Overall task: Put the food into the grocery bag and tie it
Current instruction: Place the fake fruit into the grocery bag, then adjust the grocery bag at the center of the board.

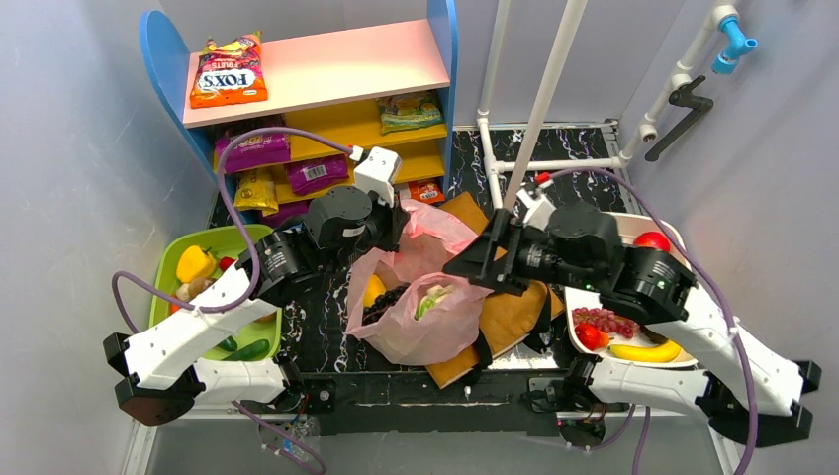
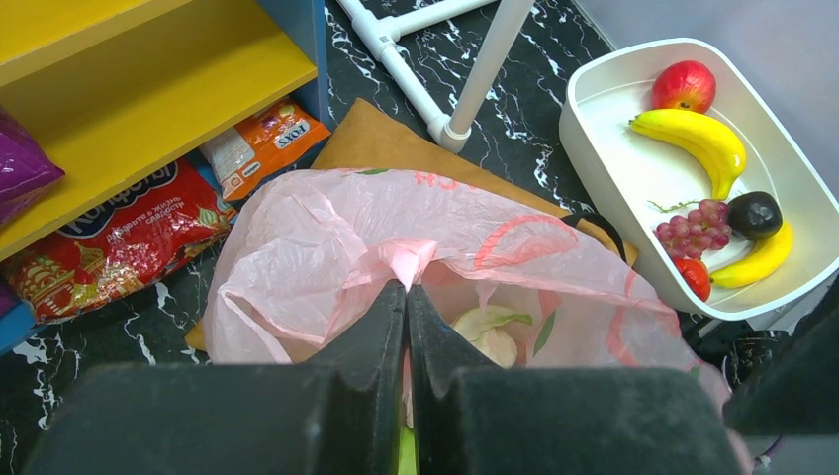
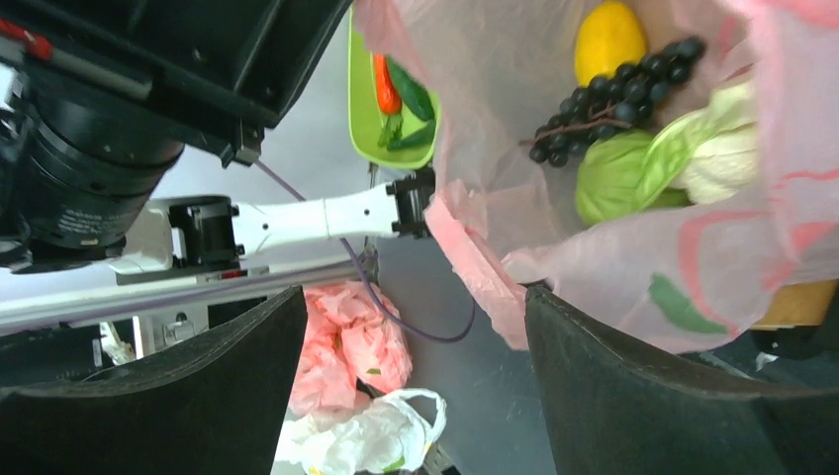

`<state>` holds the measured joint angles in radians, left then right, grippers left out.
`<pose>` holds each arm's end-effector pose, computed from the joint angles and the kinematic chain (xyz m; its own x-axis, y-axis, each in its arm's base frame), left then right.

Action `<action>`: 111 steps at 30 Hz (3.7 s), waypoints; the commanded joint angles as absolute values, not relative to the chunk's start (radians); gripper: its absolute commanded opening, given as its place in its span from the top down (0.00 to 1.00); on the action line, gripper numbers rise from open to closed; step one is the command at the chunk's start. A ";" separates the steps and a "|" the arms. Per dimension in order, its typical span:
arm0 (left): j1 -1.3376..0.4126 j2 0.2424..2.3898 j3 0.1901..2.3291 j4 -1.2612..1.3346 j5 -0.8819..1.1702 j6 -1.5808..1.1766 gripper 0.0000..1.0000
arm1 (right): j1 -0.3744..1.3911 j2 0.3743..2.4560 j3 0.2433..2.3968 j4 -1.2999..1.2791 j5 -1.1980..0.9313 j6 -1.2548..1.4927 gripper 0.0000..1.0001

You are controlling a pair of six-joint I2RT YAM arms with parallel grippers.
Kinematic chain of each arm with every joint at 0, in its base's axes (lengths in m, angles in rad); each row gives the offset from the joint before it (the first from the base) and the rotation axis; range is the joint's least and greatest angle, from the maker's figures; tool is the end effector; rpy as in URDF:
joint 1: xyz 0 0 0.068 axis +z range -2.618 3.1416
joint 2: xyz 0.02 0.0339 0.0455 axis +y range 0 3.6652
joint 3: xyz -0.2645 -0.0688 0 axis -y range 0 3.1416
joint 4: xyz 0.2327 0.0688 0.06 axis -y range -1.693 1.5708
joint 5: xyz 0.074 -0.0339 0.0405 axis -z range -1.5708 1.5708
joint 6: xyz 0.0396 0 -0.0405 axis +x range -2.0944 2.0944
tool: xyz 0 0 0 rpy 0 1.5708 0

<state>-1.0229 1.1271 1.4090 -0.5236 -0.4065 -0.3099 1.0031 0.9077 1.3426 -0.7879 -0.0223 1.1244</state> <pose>0.1282 -0.1800 0.4483 -0.2969 -0.0513 -0.9535 0.5182 0.8301 -0.2060 0.0797 0.1265 0.4351 -0.8507 0.3431 -0.3981 -0.2011 0.4874 0.8497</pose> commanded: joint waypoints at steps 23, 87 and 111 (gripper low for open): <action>-1.017 1.114 1.456 -0.537 -0.453 -0.312 1.00 | 1.691 1.239 1.760 -0.963 0.807 1.196 0.09; -1.017 0.896 1.496 -0.682 -0.604 -0.278 1.00 | 1.189 1.352 1.561 -0.369 0.235 0.546 0.99; -1.017 0.670 1.503 -0.888 -0.773 -0.336 1.00 | 1.034 1.753 2.140 -0.553 -0.605 0.398 0.99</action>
